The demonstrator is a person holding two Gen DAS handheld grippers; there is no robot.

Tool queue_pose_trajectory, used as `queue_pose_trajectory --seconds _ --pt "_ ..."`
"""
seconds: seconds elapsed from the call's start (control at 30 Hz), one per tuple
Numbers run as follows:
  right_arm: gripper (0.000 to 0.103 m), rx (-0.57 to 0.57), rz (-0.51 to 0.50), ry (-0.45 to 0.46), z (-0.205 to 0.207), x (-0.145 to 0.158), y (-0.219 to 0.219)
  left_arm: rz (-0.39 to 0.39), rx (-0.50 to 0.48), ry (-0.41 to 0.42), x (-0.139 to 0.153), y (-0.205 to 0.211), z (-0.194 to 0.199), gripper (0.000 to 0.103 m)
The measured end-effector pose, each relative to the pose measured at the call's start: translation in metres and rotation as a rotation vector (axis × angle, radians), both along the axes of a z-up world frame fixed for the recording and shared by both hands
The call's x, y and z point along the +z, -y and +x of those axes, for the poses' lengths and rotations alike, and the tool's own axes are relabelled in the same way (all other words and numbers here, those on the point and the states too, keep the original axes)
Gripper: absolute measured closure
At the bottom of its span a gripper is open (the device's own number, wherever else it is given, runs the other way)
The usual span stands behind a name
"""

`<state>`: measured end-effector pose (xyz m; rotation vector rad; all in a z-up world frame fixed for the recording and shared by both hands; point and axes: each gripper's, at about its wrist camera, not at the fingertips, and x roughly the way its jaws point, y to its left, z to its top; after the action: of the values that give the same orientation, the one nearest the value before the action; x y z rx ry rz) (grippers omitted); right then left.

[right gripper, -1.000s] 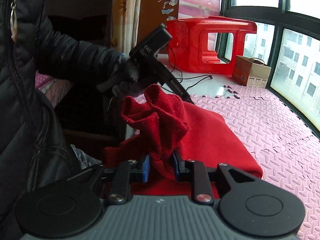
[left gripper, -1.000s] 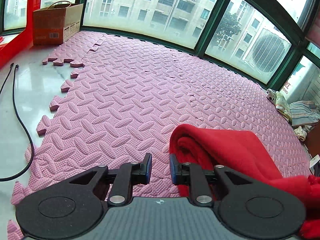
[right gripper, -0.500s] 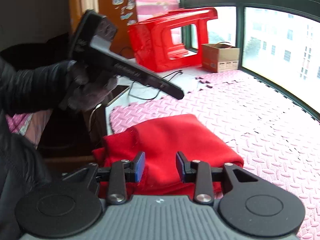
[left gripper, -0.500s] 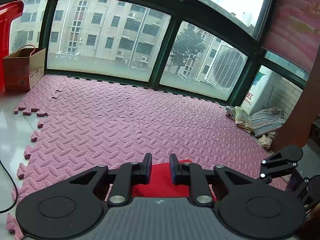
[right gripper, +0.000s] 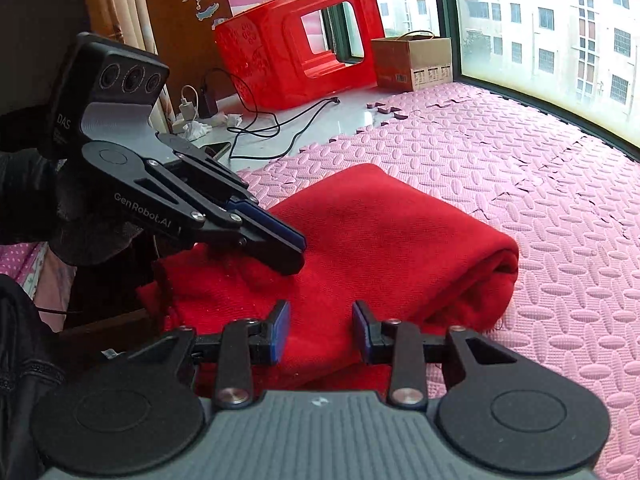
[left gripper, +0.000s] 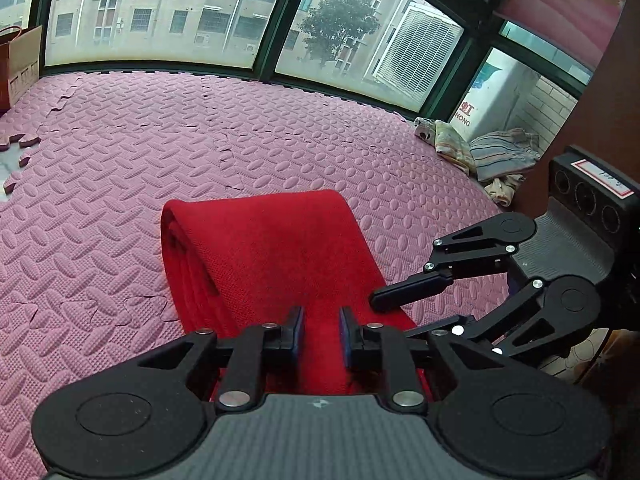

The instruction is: Fold clothes

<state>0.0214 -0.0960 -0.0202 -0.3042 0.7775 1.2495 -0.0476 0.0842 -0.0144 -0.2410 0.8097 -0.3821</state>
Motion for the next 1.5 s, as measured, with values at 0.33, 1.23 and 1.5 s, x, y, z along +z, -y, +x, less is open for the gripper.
queue_pose_trajectory --seconds 0.33,1.23,1.5 --pt "0.069 -0.172 0.01 0.083 0.062 0.008 -0.029 -0.017 -0.009 0.057 0.017 0.01 -0.002 0.082" --pt "0.068 -0.038 -0.061 0.075 0.068 -0.012 -0.096 -0.095 0.047 0.016 -0.006 0.009 -0.015 0.069" --pt "0.068 -0.104 -0.073 0.052 0.059 -0.011 -0.045 -0.098 0.077 0.023 -0.005 0.002 -0.021 0.067"
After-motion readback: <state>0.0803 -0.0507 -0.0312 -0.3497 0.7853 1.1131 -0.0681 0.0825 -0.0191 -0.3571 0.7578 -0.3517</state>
